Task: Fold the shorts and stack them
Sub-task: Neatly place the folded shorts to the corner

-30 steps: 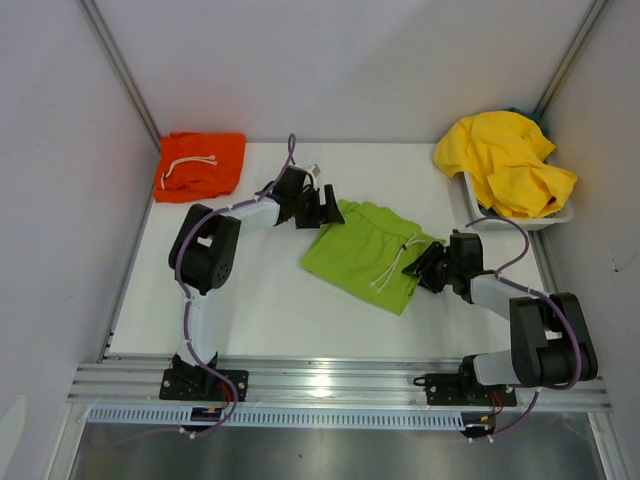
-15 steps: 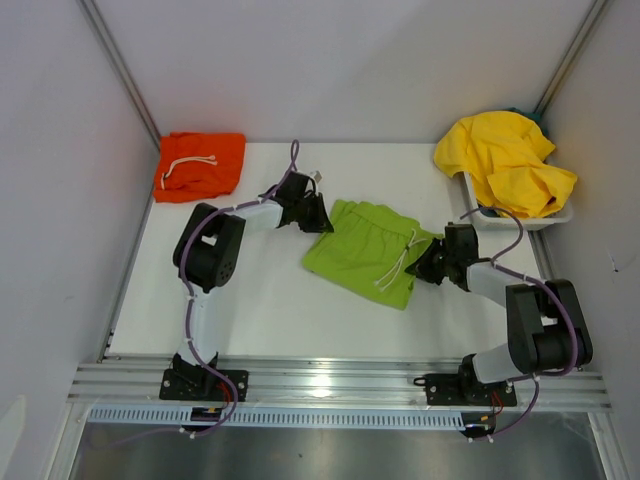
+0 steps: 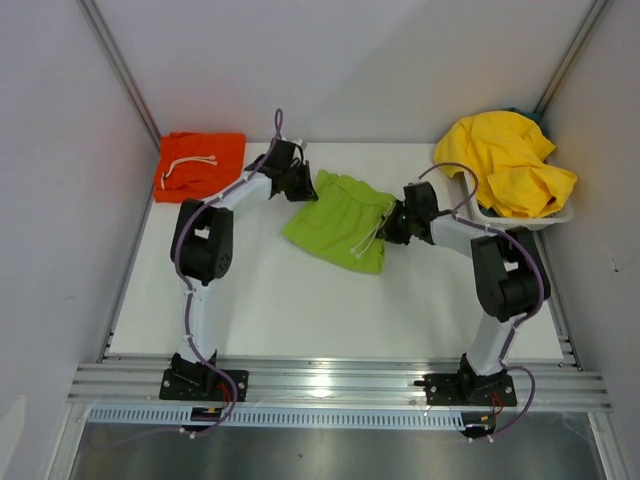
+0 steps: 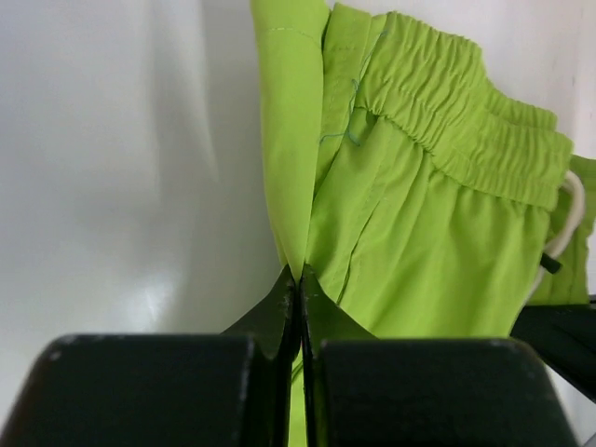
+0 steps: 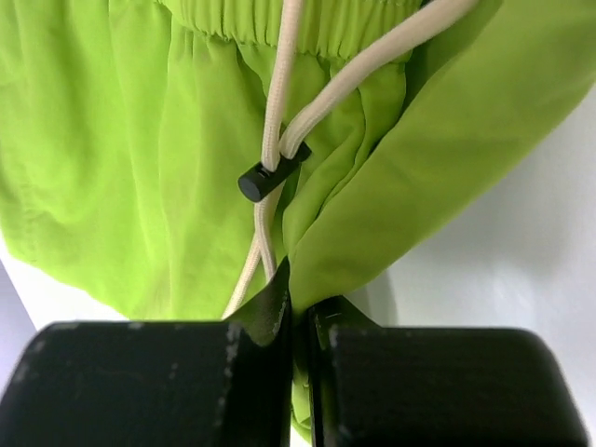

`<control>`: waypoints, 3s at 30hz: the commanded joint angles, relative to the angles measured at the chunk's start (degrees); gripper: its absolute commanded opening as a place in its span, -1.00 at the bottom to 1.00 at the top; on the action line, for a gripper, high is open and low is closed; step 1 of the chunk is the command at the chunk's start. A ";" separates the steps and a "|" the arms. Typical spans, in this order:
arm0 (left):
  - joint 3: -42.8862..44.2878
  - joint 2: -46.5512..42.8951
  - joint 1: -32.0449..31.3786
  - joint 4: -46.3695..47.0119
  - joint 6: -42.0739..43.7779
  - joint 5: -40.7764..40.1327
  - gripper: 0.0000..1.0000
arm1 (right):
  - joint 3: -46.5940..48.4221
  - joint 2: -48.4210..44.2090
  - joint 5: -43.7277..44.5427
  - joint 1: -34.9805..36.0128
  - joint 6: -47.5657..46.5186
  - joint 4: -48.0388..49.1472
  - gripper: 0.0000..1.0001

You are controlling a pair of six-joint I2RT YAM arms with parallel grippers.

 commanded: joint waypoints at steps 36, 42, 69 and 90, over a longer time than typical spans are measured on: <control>35.35 8.71 22.71 2.37 0.26 -9.42 -1.00 | 80.97 59.73 11.05 13.63 31.51 36.23 -1.00; 40.18 9.86 24.12 0.36 1.38 -13.44 -1.00 | 84.74 63.33 17.38 16.18 32.92 36.94 -1.00; 27.56 14.88 25.88 5.00 -4.32 0.59 -0.53 | 77.29 58.68 9.06 12.69 29.06 32.54 -1.00; 3.88 0.37 18.58 13.28 -5.03 2.19 0.57 | 38.42 31.69 -3.88 3.27 12.63 26.05 -1.00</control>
